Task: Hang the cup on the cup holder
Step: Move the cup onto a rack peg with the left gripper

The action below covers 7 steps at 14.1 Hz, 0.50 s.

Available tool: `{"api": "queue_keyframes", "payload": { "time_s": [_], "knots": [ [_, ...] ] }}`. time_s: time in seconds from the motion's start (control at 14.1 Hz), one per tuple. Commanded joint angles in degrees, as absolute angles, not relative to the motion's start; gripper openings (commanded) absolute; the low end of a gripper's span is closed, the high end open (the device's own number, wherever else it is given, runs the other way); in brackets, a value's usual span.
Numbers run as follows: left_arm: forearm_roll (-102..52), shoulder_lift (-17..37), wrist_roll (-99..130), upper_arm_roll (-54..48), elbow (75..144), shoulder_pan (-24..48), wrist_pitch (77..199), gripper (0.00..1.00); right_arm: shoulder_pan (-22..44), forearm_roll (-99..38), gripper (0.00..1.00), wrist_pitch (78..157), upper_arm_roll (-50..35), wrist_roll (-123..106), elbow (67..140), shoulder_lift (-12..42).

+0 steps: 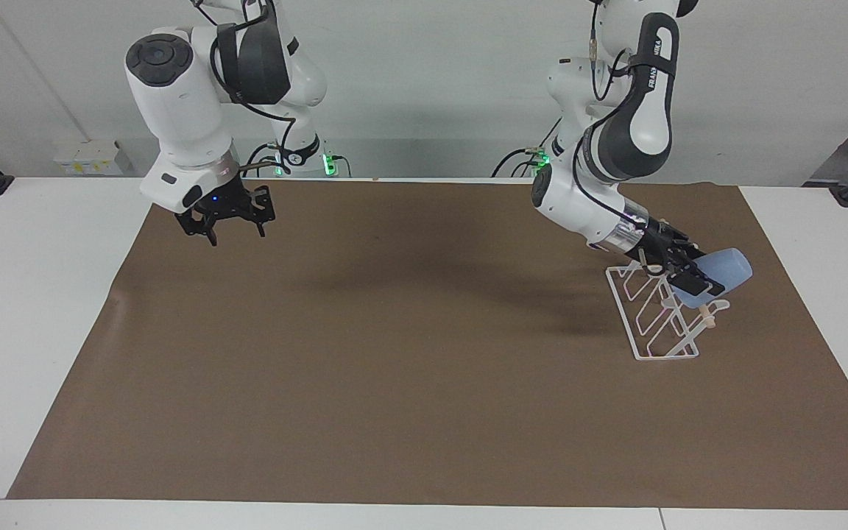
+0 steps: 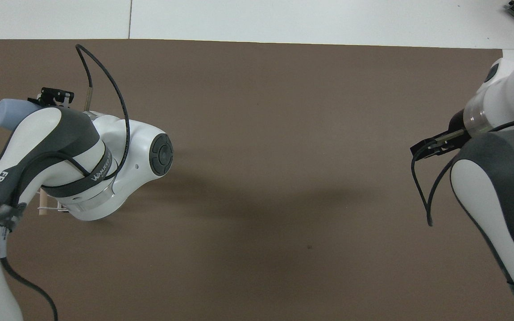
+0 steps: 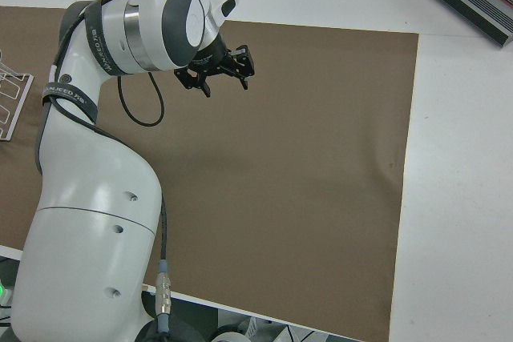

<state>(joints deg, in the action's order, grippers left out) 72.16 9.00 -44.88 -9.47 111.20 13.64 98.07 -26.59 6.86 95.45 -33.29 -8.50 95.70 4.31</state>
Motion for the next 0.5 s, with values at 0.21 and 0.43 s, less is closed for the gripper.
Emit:
{"api": "queue_keyframes", "payload": {
  "time_s": [0.21,0.43],
  "knots": [
    [72.8,9.2,-43.9,-9.1,110.6,14.4,96.7,1.0,-19.3,5.4,0.91,98.6,-23.8,-9.0,96.9,2.9],
    [72.7,9.1,-43.7,-9.1,110.5,14.2,96.6,1.0,-15.0,5.3,0.92,99.7,-19.3,-8.8,96.7,2.9]
  ]
}}
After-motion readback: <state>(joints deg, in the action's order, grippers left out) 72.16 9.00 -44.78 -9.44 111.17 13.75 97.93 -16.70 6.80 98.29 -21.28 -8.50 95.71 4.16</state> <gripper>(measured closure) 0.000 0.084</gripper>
